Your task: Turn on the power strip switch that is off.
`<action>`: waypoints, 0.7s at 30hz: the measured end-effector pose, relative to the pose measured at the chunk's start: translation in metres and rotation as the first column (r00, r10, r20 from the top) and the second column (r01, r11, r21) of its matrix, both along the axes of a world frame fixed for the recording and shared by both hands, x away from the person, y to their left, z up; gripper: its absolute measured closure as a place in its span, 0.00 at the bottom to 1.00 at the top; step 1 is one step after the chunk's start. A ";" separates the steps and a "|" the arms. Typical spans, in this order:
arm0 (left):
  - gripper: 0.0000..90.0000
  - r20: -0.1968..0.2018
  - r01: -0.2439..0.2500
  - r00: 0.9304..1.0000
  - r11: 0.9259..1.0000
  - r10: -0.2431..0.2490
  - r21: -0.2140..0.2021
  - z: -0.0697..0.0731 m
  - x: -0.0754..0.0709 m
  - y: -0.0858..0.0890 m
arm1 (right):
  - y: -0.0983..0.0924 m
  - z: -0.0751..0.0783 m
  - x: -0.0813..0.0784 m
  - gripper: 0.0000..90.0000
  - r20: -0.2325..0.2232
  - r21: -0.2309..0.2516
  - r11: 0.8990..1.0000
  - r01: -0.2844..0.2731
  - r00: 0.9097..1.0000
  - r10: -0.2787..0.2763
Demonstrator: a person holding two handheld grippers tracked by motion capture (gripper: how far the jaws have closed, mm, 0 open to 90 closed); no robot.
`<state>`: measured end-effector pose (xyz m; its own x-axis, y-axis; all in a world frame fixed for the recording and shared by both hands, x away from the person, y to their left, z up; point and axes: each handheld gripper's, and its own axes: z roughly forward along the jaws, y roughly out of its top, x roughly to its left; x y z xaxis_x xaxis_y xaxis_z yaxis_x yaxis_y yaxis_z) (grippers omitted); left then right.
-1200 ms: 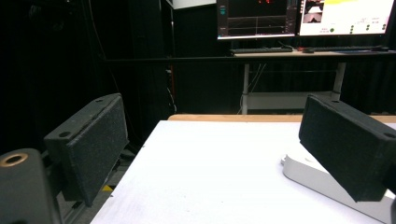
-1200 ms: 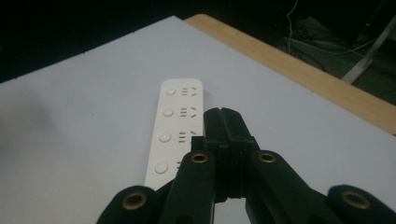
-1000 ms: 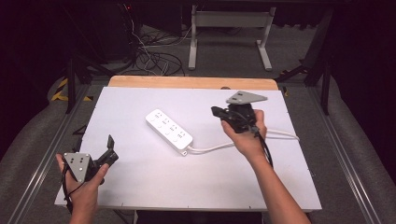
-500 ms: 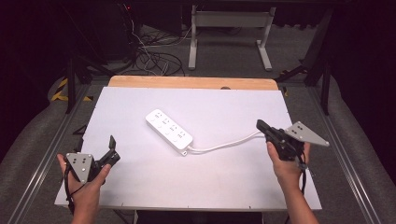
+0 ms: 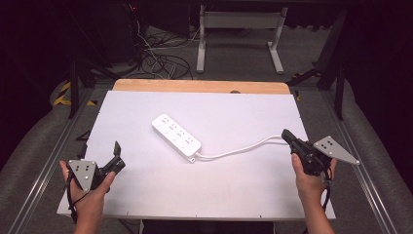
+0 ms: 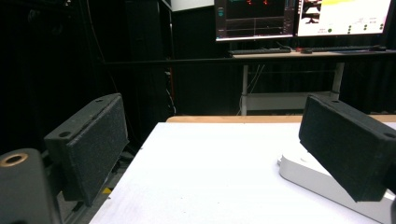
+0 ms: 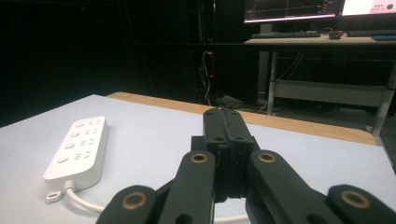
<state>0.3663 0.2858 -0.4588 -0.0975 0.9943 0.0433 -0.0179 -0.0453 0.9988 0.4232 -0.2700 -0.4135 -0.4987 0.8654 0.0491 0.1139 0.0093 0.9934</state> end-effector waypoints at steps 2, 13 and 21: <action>0.09 0.000 0.003 1.000 1.000 -0.003 -0.002 0.000 0.000 0.000 | 0.000 -0.002 0.001 1.00 -0.006 -0.004 1.000 0.002 1.000 -0.002; 0.09 -0.005 0.004 1.000 1.000 -0.004 -0.006 0.000 0.000 0.001 | -0.001 -0.005 0.004 1.00 -0.018 -0.020 1.000 0.007 1.000 -0.008; 0.09 -0.006 0.007 1.000 1.000 -0.007 -0.006 0.000 0.000 0.001 | 0.001 -0.009 0.006 0.56 -0.018 -0.017 0.999 0.029 0.999 -0.030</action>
